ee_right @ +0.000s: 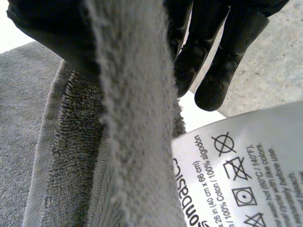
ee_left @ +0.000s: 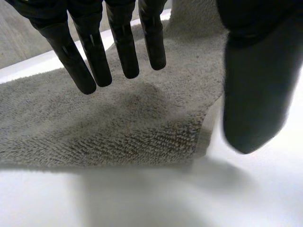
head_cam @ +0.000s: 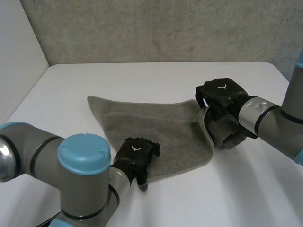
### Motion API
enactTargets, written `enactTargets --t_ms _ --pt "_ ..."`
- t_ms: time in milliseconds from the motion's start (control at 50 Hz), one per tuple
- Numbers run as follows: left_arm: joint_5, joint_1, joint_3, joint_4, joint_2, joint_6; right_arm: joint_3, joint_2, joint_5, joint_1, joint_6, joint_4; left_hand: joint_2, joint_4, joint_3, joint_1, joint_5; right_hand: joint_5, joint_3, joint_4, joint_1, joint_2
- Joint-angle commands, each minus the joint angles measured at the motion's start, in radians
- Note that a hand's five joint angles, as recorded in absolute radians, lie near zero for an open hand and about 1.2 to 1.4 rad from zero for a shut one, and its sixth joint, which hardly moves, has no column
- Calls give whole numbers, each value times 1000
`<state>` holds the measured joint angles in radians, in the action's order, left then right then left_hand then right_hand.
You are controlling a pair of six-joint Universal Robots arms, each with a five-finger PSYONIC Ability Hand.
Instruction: Fold the towel.
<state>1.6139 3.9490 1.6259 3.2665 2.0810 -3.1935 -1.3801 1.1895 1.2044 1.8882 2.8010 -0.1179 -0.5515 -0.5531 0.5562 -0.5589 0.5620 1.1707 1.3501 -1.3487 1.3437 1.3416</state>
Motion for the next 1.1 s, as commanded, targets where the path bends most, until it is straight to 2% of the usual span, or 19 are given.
enactTargets --t_ms 20,260,360,540,660,700,720,800,840,860,900,920,940,960,1000,1020,1060,1080,1100 --pt "1 -1 -46 4 73 -48 -5 -2 1 2 -17 1 12 14 -17 20 -197 51 46 -48 53 55" --pt "0 -1 -67 22 111 -65 -10 -5 4 2 -34 0 -76 -74 71 -69 -109 51 46 -48 53 55" --pt "9 3 -70 54 113 -63 -10 -8 4 2 -34 0 -290 -288 285 -282 105 51 46 -48 53 55" --pt "72 10 -104 91 122 -66 -13 -10 4 2 -35 0 -454 -453 450 -447 269 51 46 -48 53 55" --pt "77 18 -132 90 123 -69 -13 -14 4 0 -35 4 -575 -573 570 -568 390 51 46 -48 53 55" --pt "77 24 -141 90 123 -69 -11 -18 4 0 -35 9 -648 -647 644 -641 463 51 46 -48 53 55" --pt "78 41 -164 90 123 -74 -4 -27 6 0 -38 12 -808 -807 804 -801 623 51 46 -48 53 55" --pt "77 79 -224 91 131 -95 24 -48 12 -1 -61 33 -845 -843 840 -837 660 51 46 -48 53 55" --pt "77 125 -320 104 152 -155 90 -73 17 0 -64 148 -845 -843 840 -837 660 51 46 -48 53 55" --pt "77 125 -321 104 153 -155 90 -73 17 0 -64 149 -845 -843 840 -837 660 51 46 -48 53 55" --pt "77 168 -441 159 171 -254 130 -71 43 -1 -63 377 -845 -843 840 -837 660 51 46 -48 53 55" --pt "77 168 -442 159 171 -255 130 -71 43 -1 -63 379 -845 -843 840 -837 660 51 46 -48 53 55" --pt "80 194 -496 201 171 -308 131 -68 64 2 -57 530 -845 -843 840 -837 660 51 46 -48 53 55" --pt "80 194 -497 202 171 -309 131 -68 64 2 -57 532 -845 -843 840 -837 660 51 46 -48 53 55" --pt "95 240 -564 316 147 -386 109 -56 107 -1 -32 851 -845 -843 840 -837 660 51 46 -48 53 55" --pt "95 240 -564 317 146 -387 108 -56 107 -1 -32 853 -845 -843 840 -837 660 51 46 -48 53 55" --pt "100 266 -572 473 72 -401 82 -19 124 -1 -2 1041 -845 -843 840 -837 660 51 46 -48 53 55" --pt "100 266 -572 473 71 -401 82 -19 124 -1 -1 1041 -845 -843 840 -837 660 51 46 -48 53 55" --pt "100 272 -568 536 33 -396 81 2 124 0 14 1044 -845 -843 840 -837 660 51 46 -48 53 55"
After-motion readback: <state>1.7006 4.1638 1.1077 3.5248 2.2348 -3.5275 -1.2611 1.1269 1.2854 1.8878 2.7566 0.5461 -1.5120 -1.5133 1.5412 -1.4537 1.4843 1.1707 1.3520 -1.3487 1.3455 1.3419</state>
